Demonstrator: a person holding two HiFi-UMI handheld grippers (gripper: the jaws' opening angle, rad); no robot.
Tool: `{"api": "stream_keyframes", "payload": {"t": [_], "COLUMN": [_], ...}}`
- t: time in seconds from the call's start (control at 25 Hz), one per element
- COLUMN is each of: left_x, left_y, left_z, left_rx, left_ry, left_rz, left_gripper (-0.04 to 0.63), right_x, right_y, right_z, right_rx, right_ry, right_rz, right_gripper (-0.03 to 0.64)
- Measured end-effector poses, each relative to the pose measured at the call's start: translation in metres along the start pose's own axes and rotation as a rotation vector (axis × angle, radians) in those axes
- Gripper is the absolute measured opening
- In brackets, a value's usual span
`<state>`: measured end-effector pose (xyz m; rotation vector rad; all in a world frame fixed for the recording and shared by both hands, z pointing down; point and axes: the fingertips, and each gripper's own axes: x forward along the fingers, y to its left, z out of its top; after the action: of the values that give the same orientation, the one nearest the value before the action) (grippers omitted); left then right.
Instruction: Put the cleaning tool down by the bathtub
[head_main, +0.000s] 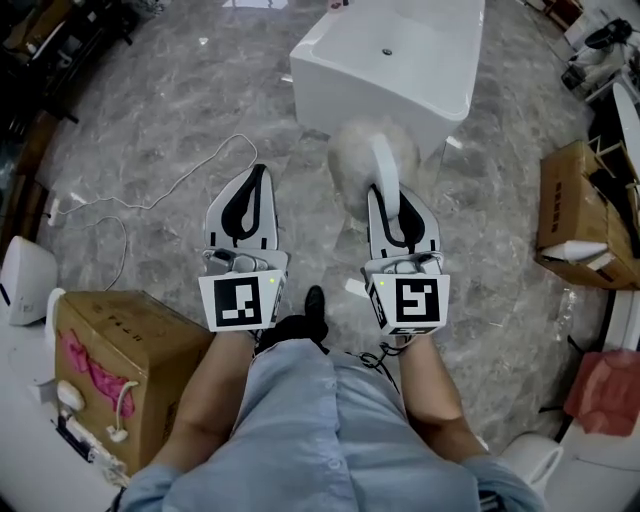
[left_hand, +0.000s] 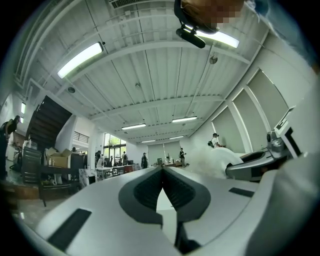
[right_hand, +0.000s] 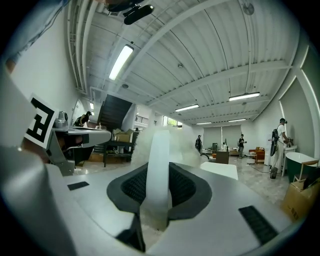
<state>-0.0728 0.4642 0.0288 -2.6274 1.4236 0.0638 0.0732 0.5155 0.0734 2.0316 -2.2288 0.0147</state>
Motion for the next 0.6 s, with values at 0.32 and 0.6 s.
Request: {"api": "stream_keyframes", "payload": {"t": [0.32,0.6], "left_x": [0.062,0.099], "left_y": [0.046,0.055], "left_z": [0.008,0.006], "left_rx": [-0.020,0.034], "left_ry": [-0.046,-0.060], "left_rz": [0.003,-0.011], "left_gripper": [0.015,0.015], "right_x": [0.065,0.099], "right_y": [-0.008,-0.022], "right_z": [0.031,0.043], "right_rx": [-0.021,-0.042], "right_ry": [-0.043,-0.076], "right_rz": [-0.017,-0.019], "right_gripper": [0.098,0.098]}}
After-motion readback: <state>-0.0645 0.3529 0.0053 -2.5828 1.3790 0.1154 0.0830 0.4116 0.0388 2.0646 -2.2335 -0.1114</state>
